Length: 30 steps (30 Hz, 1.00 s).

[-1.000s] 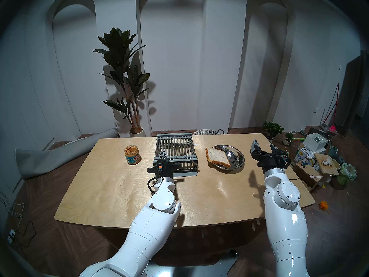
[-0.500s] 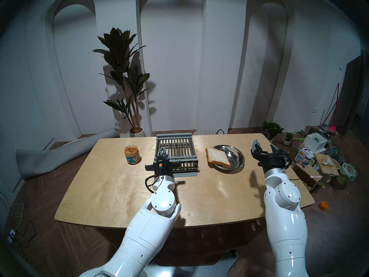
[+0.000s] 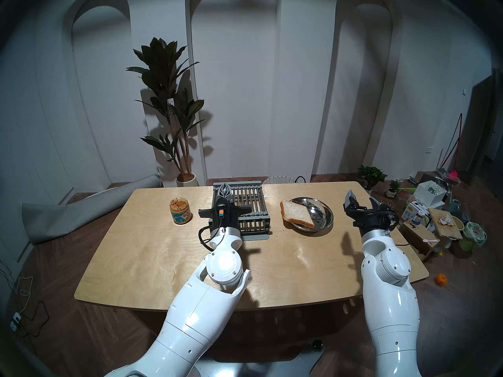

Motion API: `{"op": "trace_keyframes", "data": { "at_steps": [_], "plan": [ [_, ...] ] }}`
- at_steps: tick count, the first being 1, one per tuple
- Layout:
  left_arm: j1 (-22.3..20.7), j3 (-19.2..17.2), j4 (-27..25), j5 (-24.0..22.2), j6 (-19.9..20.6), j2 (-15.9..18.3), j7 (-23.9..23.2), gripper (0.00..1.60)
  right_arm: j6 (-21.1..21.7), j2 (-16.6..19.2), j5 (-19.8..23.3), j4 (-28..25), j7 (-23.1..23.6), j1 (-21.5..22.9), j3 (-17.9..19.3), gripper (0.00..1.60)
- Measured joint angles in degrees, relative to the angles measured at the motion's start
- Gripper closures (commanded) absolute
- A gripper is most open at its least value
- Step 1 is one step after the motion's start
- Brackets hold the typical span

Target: Spread peanut butter over the slice of bread with the knife

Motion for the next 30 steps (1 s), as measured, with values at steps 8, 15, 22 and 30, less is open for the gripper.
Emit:
{"op": "trace_keyframes", "data": {
  "at_steps": [8,15,22,30],
  "plan": [
    [0.79,0.25,-6.26,3.04,7.91,3.39,-1.59,1.6,-0.01,0.4,-0.3,0.6,0.63,0.28,-1.12,0.0],
    [2.59,-2.05,-11.38,7.12,16.44,8.47,-3.66,1.6,-0.01,0.48,-0.62,1.02,1.19,0.35,-2.51,0.0],
    [3.89,-4.22,-16.33,9.08,23.87,13.29,-6.73,1.6,-0.06,0.38,-1.06,1.29,1.62,0.36,-3.99,0.0],
    [4.51,-7.25,-21.15,9.82,31.43,17.88,-11.54,1.6,-0.13,-0.05,-1.58,1.42,1.86,0.29,-5.26,0.0]
  ]
}}
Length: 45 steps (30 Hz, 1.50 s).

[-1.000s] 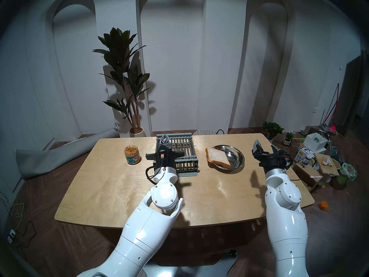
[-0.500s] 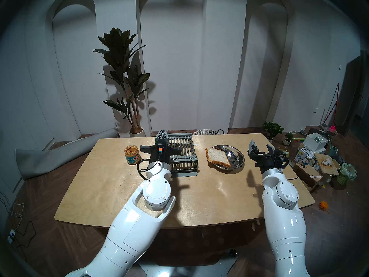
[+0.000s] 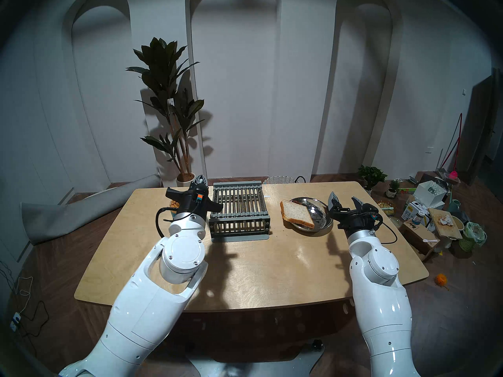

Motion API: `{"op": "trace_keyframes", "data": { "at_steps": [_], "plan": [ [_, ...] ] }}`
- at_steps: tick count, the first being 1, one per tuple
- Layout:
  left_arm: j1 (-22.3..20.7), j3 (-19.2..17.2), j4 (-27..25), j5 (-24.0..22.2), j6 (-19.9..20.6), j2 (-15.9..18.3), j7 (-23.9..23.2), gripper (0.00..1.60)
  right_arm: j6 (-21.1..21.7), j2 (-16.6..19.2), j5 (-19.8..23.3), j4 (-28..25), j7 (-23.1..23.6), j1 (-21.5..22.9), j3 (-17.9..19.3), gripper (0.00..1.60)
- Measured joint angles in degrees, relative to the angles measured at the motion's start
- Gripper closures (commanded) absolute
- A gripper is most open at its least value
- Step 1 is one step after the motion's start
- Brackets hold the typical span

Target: Spread peanut butter over the slice of bread with the knife

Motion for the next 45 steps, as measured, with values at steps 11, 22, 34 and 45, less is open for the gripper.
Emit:
{"op": "trace_keyframes", "data": {
  "at_steps": [11,22,34,45],
  "plan": [
    [2.37,-3.53,-7.34,-1.89,12.88,7.27,-12.15,1.6,-0.33,-0.84,-1.28,0.23,-0.29,-0.28,-1.46,0.0],
    [-0.58,-5.3,-8.63,-4.06,24.52,14.71,-24.71,1.6,-1.07,-1.63,-2.72,0.54,-2.18,-0.71,-2.56,0.0],
    [-6.67,-2.21,-7.22,-1.09,26.55,20.35,-31.81,1.6,-1.7,-1.99,-3.61,0.44,-3.35,-1.29,-3.23,0.0],
    [-11.68,1.04,-3.37,0.72,25.53,21.94,-36.15,1.6,-2.01,-2.11,-4.01,0.29,-3.87,-1.62,-3.49,0.0]
  ]
}}
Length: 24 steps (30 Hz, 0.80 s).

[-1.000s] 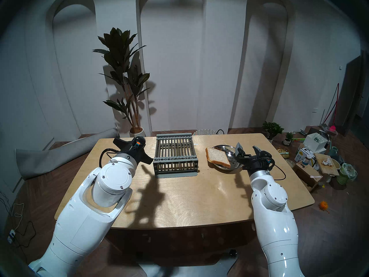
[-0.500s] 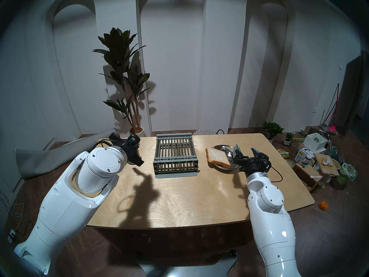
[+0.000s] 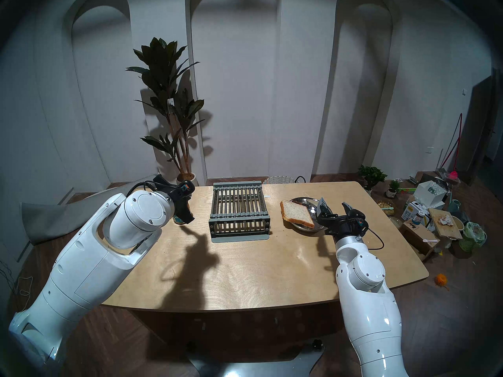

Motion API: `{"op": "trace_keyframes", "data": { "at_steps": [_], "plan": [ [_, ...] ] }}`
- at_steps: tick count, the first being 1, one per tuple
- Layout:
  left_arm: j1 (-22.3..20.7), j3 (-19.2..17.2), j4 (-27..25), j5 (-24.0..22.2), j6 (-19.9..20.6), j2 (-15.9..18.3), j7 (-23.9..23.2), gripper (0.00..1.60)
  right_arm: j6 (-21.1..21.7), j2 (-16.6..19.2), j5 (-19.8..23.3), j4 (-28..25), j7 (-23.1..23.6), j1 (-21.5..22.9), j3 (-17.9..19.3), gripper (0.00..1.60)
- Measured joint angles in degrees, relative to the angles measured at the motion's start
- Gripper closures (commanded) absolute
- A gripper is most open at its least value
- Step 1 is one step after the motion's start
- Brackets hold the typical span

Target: Spread peanut butter over the slice of bread with the knife

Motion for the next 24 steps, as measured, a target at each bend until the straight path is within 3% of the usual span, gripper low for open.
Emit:
{"op": "trace_keyframes", "data": {
  "at_steps": [24],
  "plan": [
    [-9.31,5.2,9.78,1.11,-3.92,-1.65,-7.3,1.6,-0.16,-0.25,-0.2,0.04,-1.02,0.03,-0.11,0.0]
  ]
}}
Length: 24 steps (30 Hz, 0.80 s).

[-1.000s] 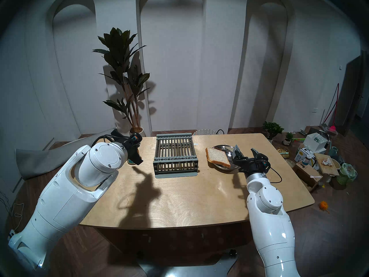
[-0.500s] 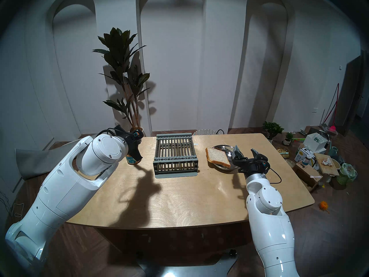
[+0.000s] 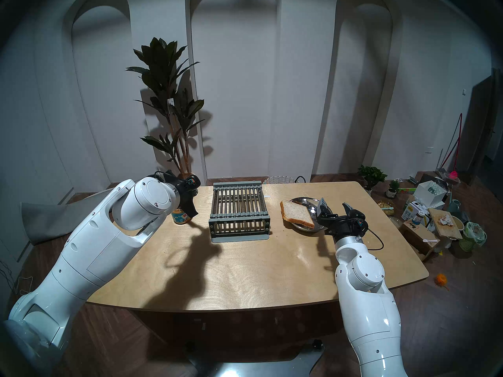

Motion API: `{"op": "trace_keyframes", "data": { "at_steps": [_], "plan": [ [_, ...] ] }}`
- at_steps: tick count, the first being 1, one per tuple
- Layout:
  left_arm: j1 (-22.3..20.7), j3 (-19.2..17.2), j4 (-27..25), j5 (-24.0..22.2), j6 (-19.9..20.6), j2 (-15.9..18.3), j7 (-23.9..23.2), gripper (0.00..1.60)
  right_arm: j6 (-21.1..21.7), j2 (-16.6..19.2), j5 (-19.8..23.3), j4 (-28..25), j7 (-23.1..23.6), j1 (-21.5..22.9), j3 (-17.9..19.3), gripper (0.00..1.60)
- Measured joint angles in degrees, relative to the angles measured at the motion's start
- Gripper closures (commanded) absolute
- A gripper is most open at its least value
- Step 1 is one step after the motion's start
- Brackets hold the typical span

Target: Spread peanut butter over the slice of bread with the knife

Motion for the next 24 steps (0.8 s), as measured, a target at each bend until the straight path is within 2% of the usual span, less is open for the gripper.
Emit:
{"op": "trace_keyframes", "data": {
  "at_steps": [24],
  "plan": [
    [-0.54,-0.93,1.46,0.08,0.47,-0.82,-1.22,1.6,-0.26,-0.28,-0.93,0.08,-1.2,0.09,-0.96,0.0]
  ]
}}
